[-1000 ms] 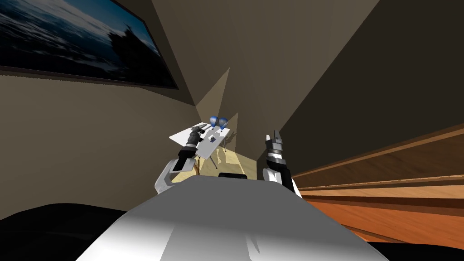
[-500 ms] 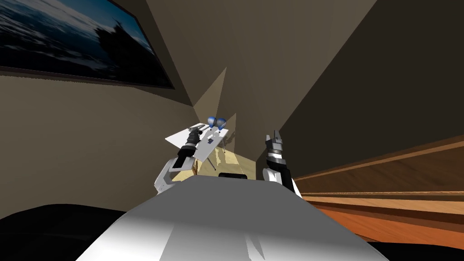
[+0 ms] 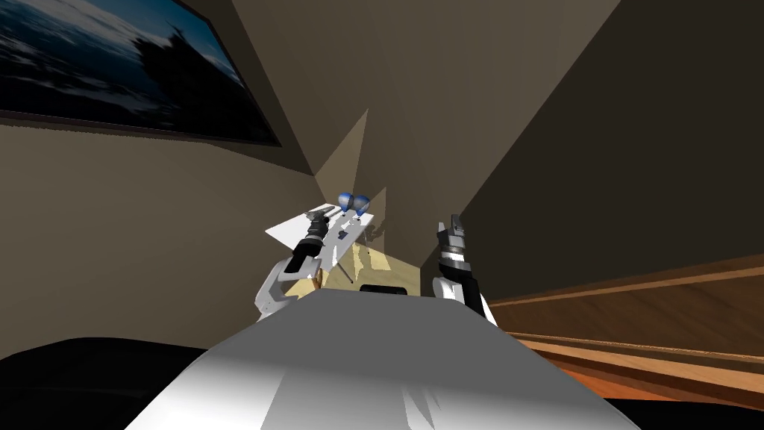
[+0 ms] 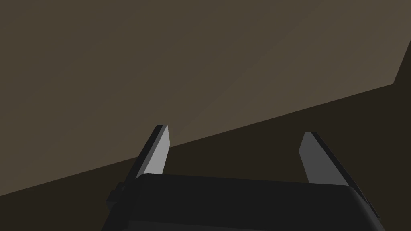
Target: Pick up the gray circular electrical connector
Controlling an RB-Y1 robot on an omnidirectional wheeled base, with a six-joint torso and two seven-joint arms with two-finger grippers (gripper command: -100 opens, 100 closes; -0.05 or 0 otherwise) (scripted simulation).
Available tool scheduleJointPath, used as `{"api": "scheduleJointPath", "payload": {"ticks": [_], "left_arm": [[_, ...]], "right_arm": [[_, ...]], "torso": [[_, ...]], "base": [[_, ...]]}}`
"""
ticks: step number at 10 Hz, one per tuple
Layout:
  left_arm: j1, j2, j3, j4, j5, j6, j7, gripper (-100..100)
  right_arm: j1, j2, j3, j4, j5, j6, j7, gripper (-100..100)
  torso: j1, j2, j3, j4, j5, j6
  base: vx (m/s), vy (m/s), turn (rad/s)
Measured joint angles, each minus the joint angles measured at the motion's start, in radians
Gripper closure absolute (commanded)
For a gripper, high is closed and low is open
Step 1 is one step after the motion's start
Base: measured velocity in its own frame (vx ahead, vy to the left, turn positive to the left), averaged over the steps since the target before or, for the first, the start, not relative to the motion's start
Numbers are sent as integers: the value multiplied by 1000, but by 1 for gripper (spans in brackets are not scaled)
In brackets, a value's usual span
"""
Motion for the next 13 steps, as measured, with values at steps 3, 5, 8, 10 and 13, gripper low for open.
{"api": "scheduleJointPath", "payload": {"ticks": [3, 5, 8, 10, 13], "left_arm": [[-11, 6, 10, 3, 36, 83, 19, -100], [-18, 4, 11, 1, 59, 139, 29, -100], [-25, 11, 15, -2, 106, 226, 49, -100], [-31, 14, 17, 6, 135, 279, 61, -100], [-35, 17, 17, 6, 173, 361, 77, -100]], "right_arm": [[0, 0, 0, 0, 0, 0, 0, 0], [0, 0, 0, 0, 0, 0, 0, 0], [0, 0, 0, 0, 0, 0, 0, 0], [0, 0, 0, 0, 0, 0, 0, 0], [0, 0, 0, 0, 0, 0, 0, 0]], "torso": [[1, 0, 0, 0, 0, 0], [1, 0, 0, 0, 0, 0], [1, 0, 0, 0, 0, 0], [1, 0, 0, 0, 0, 0], [2, 1, 0, 0, 0, 0]], "base": [[67, -32, 4], [65, -32, 12], [59, -22, 15], [59, -28, 24], [58, -18, 34]]}}
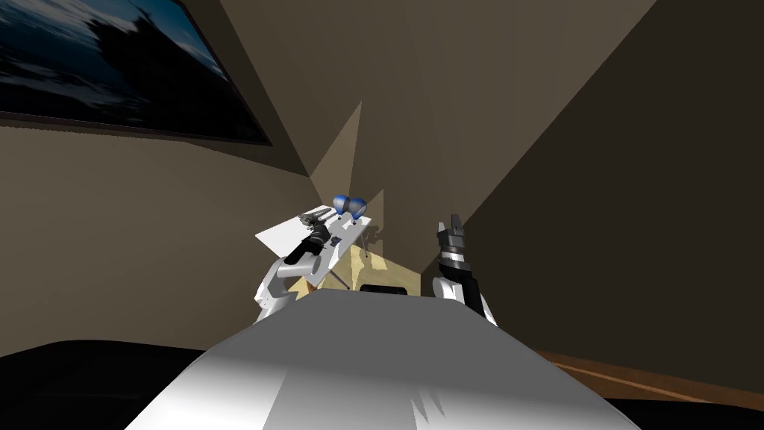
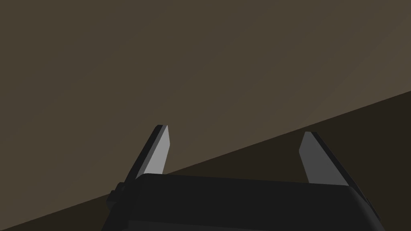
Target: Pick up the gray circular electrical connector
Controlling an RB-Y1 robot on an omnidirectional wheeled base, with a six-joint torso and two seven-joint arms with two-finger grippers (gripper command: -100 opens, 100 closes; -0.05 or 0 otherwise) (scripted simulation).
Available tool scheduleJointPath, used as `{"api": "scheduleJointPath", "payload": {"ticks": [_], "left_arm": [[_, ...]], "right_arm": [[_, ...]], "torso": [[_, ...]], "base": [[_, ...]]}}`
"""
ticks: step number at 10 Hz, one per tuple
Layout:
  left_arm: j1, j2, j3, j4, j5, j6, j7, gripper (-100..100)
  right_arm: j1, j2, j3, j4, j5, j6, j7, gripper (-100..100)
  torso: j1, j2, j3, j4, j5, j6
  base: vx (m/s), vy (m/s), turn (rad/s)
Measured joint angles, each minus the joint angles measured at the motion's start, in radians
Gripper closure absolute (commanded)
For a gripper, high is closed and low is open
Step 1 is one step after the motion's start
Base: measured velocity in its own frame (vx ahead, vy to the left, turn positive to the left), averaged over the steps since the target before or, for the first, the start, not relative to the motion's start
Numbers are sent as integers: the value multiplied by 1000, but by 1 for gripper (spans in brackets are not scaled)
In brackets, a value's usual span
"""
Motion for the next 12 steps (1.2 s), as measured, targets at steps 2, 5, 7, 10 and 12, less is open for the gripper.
{"api": "scheduleJointPath", "payload": {"ticks": [2, 5, 7, 10, 12], "left_arm": [[0, 1, -2, -3, 27, 53, 11, -100], [-2, 14, 0, 11, 80, 125, 28, -100], [-1, 17, -3, 12, 106, 167, 38, -100], [5, 23, -9, 19, 152, 238, 54, -100], [0, 28, -13, 30, 175, 279, 63, -100]], "right_arm": [[0, 0, 0, 0, 0, 0, 0, 0], [0, 0, 0, 0, 0, 0, 0, 0], [0, 0, 0, 0, 0, 0, 0, 0], [0, 0, 0, 0, 0, 0, 0, 0], [0, 0, 0, 0, 0, 0, 0, 0]], "torso": [[0, 0, 0, 0, 0, 0], [1, -1, 0, 0, 0, 0], [1, 0, 0, 0, 0, 0], [2, 0, 0, 0, 0, 0], [2, 0, 0, 0, 1, 0]], "base": [[65, -7, 28], [58, -6, 33], [51, -8, 39], [58, 11, 47], [51, 14, 52]]}}
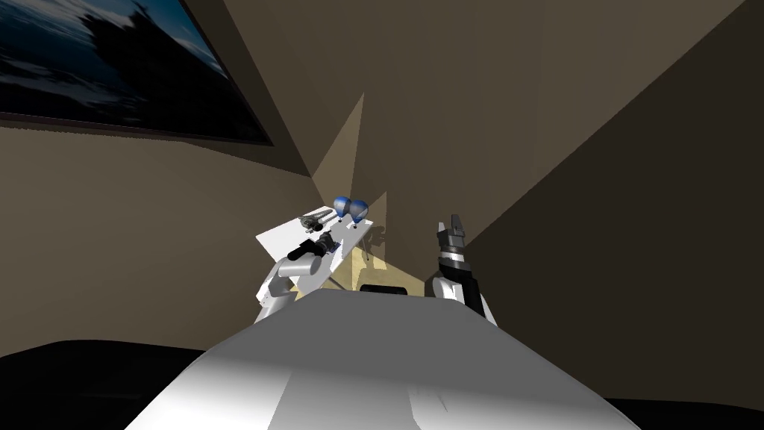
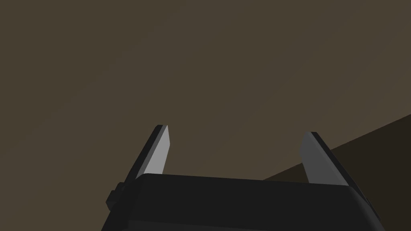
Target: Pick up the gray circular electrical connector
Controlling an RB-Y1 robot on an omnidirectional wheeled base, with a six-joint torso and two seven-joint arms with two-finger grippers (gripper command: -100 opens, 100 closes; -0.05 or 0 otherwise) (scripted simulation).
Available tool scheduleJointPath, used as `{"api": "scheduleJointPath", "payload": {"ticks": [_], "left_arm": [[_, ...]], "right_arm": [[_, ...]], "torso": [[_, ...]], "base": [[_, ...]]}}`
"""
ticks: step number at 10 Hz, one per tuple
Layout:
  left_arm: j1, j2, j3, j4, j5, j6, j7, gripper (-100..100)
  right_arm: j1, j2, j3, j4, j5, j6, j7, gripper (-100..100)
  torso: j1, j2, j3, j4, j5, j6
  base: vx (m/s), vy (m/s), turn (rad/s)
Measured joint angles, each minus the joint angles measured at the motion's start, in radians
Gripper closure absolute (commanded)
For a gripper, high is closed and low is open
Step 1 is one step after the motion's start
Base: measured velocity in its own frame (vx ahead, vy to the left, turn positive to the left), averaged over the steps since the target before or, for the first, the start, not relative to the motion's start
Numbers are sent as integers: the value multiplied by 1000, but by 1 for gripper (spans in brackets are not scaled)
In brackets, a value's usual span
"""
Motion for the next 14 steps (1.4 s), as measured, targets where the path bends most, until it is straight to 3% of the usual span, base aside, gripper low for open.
{"api": "scheduleJointPath", "payload": {"ticks": [4, 5, 6, 9, 10, 14], "left_arm": [[20, 5, -17, 46, 55, 91, 19, -100], [21, 4, -18, 49, 56, 95, 20, 0], [21, 4, -18, 49, 56, 95, 20, -100], [5, -4, -21, 101, 48, 60, 9, -100], [5, -4, -21, 103, 48, 57, 8, 100], [5, -5, -21, 103, 48, 58, 9, 100]], "right_arm": [[0, 0, 0, 0, 0, 0, 0, 0], [0, 0, 0, 0, 0, 0, 0, 0], [0, 0, 0, 0, 0, 0, 0, 0], [0, 0, 0, 0, 0, 0, 0, 0], [0, 0, 0, 0, 0, 0, 0, 0], [0, 0, 0, 0, 0, 0, 0, 0]], "torso": [[1, 0, 0, 0, 0, 0], [0, 1, 1, 0, 0, 0], [-1, 3, 2, 1, 0, 0], [0, 0, 0, 0, 0, 0], [-1, 2, 1, 0, 0, 0], [-1, 4, 2, 1, -1, 0]], "base": [[48, 20, 37], [0, 0, 0], [25, 2, -12], [39, 10, -9], [0, 0, 0], [0, 0, 0]]}}
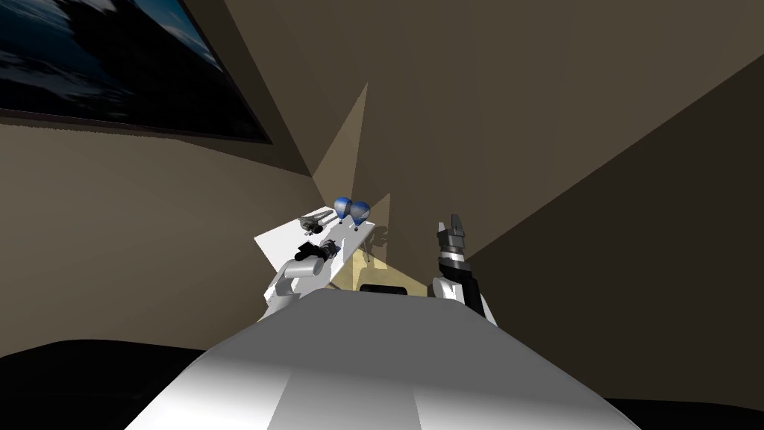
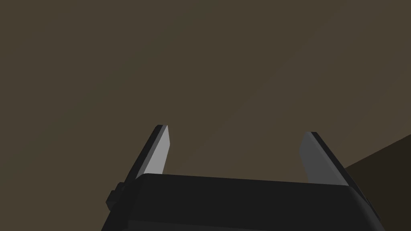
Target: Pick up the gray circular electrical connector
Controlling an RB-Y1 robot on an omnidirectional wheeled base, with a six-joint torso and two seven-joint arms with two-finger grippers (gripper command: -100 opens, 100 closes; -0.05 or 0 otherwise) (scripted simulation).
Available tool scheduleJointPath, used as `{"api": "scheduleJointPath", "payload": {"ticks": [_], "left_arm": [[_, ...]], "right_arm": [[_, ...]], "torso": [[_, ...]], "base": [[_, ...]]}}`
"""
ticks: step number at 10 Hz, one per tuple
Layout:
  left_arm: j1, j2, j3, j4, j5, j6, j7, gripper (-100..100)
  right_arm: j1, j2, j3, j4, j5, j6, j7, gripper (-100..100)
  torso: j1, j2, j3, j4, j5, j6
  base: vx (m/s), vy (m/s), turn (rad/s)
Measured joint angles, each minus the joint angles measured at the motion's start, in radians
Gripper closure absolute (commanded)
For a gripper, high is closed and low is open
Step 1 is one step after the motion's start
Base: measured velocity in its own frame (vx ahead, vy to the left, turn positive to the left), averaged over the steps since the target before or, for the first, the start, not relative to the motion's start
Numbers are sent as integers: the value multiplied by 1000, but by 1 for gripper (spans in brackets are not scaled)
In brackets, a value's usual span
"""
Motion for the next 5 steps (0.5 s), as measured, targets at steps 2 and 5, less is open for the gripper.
{"api": "scheduleJointPath", "payload": {"ticks": [2, 5], "left_arm": [[0, 0, 0, 0, 0, 0, 0, 100], [9, 6, 2, -39, 3, 28, 8, 0]], "right_arm": [[0, 0, 0, 0, 0, 0, 0, 0], [0, 0, 0, 0, 0, 0, 0, 0]], "torso": [[0, 0, 0, 0, 0, 0], [-1, 3, 2, 1, 0, 0]], "base": [[-19, -2, 8], [-31, -6, 7]]}}
